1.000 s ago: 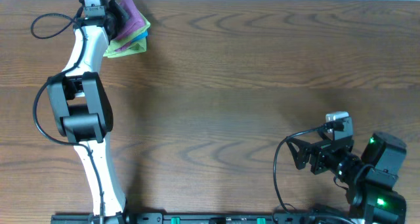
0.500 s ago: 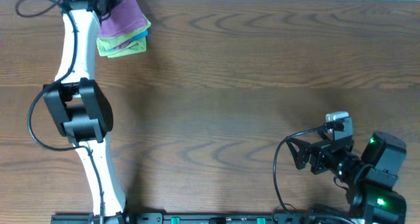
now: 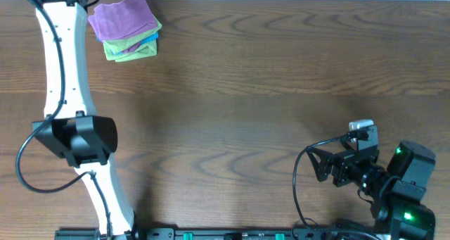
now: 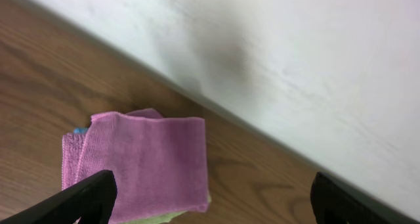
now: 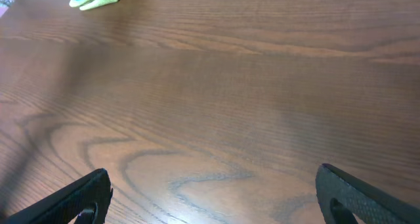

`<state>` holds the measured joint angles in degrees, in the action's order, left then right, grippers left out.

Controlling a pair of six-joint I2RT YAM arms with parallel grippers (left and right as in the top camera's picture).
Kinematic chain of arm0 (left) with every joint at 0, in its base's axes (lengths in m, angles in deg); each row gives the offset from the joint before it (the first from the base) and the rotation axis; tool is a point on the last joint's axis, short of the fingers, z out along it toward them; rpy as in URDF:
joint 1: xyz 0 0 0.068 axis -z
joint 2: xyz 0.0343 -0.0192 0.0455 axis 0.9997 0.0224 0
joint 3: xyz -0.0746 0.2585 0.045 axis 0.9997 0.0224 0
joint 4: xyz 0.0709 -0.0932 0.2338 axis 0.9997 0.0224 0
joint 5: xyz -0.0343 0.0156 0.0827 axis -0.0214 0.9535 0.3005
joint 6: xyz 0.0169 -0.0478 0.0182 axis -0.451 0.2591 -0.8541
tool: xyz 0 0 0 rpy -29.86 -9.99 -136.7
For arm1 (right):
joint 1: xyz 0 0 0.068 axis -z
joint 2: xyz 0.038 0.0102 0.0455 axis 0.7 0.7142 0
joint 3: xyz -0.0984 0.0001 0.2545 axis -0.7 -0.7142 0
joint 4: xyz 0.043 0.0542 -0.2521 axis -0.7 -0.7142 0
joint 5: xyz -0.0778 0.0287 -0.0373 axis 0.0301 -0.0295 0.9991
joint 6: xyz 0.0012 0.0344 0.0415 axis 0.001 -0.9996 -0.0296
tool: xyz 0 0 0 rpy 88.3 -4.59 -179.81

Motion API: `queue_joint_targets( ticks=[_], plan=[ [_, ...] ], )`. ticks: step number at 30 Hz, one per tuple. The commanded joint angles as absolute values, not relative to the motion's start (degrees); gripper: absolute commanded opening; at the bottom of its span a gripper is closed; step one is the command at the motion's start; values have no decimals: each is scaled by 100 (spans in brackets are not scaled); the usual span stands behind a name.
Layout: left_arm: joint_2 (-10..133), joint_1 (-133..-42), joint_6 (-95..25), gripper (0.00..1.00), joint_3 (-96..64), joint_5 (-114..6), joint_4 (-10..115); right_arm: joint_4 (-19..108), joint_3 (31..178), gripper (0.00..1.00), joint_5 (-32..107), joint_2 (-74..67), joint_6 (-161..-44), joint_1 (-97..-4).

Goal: Fold the cloth
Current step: 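Open the left gripper and pull it back from the stack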

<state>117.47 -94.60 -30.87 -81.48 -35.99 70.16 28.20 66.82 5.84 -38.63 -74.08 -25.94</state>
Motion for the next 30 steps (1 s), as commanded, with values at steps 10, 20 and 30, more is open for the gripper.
queue_joint_targets(
  ticks=[10,20,30],
  plan=[
    [11618,-9476,-3356,96,-8272,-3605,8933,2812,6662,99,507,-3891,-7335,-2566],
    [11404,-9554,-3360,96,-8183,-3299,10332,2812,6662,99,507,-3891,-7335,-2566],
    [9249,-9393,-3362,96,-4023,-3085,7639,2812,6662,99,507,-3891,-7335,-2564]
  ],
)
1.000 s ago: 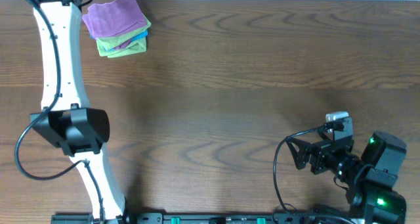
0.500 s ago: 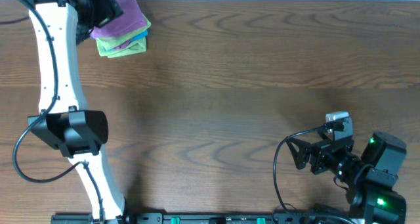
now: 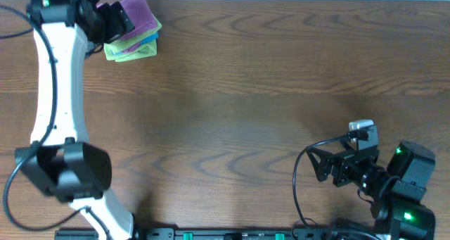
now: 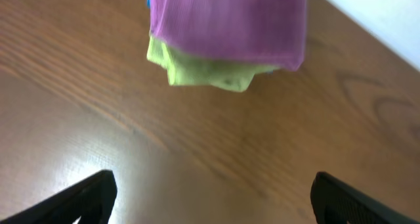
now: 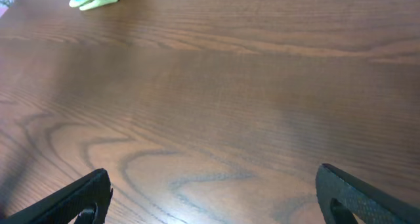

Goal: Fold the cloth

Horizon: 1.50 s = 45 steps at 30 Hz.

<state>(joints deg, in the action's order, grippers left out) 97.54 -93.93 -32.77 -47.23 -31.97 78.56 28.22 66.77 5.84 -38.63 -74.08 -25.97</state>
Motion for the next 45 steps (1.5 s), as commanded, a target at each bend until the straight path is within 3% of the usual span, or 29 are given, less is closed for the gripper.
queue_joint_targets(
  ticks=[1,10,21,30,45],
  plan=[
    [8965,-9395,-3360,96,-3582,-3070,7375,2812,6662,99,507,-3891,-7335,-2566],
    [6336,-9395,-3362,95,-264,-2851,5661,2812,6662,99,507,-3891,-7335,-2566],
    [3241,-9395,-3412,96,2829,-2709,4595,2812,6662,99,507,-3891,-7335,-2566],
    [932,-9393,-4532,95,4232,-2709,4881,2812,6662,99,507,-3891,-7335,-2566],
    [-665,-9388,-5187,95,5004,-2707,5932,2812,6662,99,507,-3891,-7335,-2566]
  ],
)
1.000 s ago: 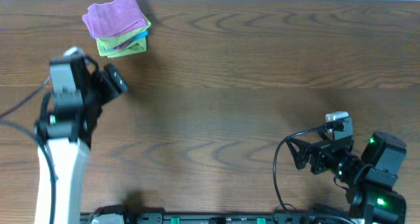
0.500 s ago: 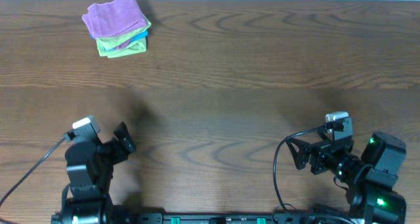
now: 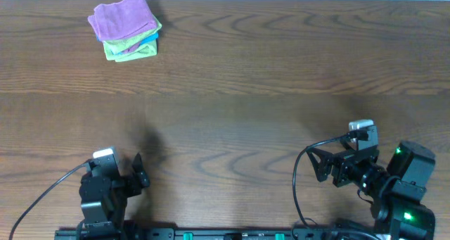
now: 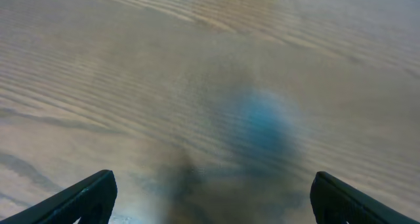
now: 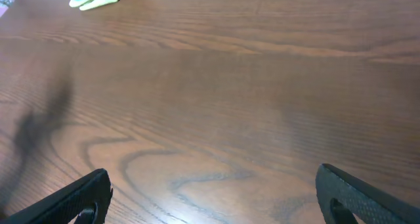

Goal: Fold the cloth

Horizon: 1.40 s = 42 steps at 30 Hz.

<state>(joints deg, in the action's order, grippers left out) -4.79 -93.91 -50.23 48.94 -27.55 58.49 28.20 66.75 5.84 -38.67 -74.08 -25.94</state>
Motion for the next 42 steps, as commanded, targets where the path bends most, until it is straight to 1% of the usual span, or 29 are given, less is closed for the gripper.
queue_joint_targets(
  ticks=[1,11,15,42],
  plan=[
    [-724,-9388,-5187,95,5030,-2707,6002,2812,6662,99,507,-3891,-7335,-2566],
    [-963,-9356,-5369,95,5043,-2709,6673,2812,6662,99,507,-3891,-7335,-2566],
    [-963,-9135,-5933,96,5045,-2794,6964,2812,6662,99,507,-3891,-7335,-2564],
    [-963,-9067,-6059,96,5050,-2707,6968,2766,6662,99,512,-3893,-7338,-2566]
  ],
)
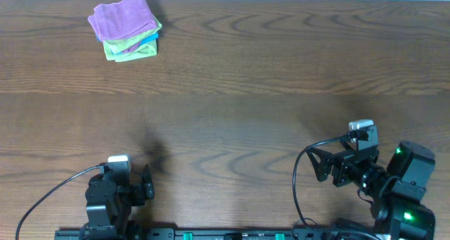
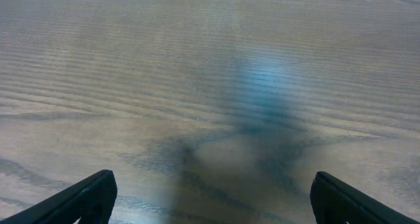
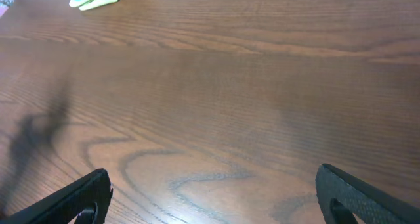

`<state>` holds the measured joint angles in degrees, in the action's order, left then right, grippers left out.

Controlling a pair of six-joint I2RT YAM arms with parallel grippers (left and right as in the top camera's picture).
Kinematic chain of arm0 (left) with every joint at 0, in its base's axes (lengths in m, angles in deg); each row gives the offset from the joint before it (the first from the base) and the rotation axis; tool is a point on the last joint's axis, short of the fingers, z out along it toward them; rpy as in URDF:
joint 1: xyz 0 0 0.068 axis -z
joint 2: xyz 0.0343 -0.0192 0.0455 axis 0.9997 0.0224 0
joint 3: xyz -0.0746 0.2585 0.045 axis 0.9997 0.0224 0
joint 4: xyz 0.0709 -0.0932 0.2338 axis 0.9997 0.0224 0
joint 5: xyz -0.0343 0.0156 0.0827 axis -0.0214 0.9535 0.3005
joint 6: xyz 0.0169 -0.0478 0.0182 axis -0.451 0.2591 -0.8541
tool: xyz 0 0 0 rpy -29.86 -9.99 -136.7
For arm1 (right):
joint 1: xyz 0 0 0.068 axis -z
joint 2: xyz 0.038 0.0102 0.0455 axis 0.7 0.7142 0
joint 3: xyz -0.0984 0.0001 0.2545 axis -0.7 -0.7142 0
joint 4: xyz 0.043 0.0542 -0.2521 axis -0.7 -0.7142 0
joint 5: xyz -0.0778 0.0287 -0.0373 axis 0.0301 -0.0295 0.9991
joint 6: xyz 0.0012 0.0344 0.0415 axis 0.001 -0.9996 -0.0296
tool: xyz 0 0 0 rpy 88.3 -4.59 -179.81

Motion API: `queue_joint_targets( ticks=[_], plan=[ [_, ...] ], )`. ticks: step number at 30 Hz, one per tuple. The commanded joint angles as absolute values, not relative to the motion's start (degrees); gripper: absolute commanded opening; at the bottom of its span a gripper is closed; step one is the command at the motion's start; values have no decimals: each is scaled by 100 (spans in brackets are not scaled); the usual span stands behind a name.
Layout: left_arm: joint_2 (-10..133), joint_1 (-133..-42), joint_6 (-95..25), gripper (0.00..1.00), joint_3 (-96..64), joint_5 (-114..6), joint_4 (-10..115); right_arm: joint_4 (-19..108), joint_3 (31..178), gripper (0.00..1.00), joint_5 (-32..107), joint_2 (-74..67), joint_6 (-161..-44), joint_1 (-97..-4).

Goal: Fold the cloth

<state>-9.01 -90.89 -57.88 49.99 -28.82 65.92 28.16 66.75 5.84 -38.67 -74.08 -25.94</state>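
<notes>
A stack of folded cloths (image 1: 124, 27), purple on top with blue and green beneath, lies at the table's far left corner. The right wrist view catches only its green and blue edge at the top left. My left gripper (image 2: 210, 201) is open over bare wood, its arm folded at the near left edge (image 1: 144, 182). My right gripper (image 3: 210, 198) is open too, low over the wood at the near right (image 1: 325, 166). Neither gripper holds anything, and both are far from the stack.
The dark wooden table (image 1: 267, 92) runs to a white wall along its far edge. Black cables (image 1: 302, 177) loop beside the right arm's base at the near edge.
My left arm, folded at the near left edge, has shifted slightly to the right. The cloth stack and my right arm have not moved.
My left arm first reached to the far left corner, its open gripper over the purple-topped stack. A second later it was still beside the stack. Then it was folded back at the near edge, empty, with the stack unchanged. My right arm stayed put throughout.
</notes>
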Motion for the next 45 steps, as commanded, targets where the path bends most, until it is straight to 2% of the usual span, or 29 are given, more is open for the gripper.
queue_joint_targets(
  ticks=[1,4,13,18,35,45],
  plan=[
    [-963,-9067,-6059,96,5050,-2707,6968,2676,6662,99,516,-3906,-7338,-2577],
    [-963,-9065,-6059,95,5050,-2707,6968,2584,6662,99,610,-4040,-7322,-2732],
    [-963,-9065,-6059,95,5050,-2707,6968,2954,6105,99,3204,-5157,-7884,-3958],
    [-963,-9067,-6059,96,5050,-2707,6968,3100,5600,99,3888,-5758,-8271,-4146],
    [-960,-9067,-6059,96,5050,-2707,6970,3249,4448,99,4459,-7209,-8365,-4153],
    [-960,-9067,-6059,96,5050,-2707,6968,3266,4113,99,5027,-7425,-9187,-4448]
  ],
)
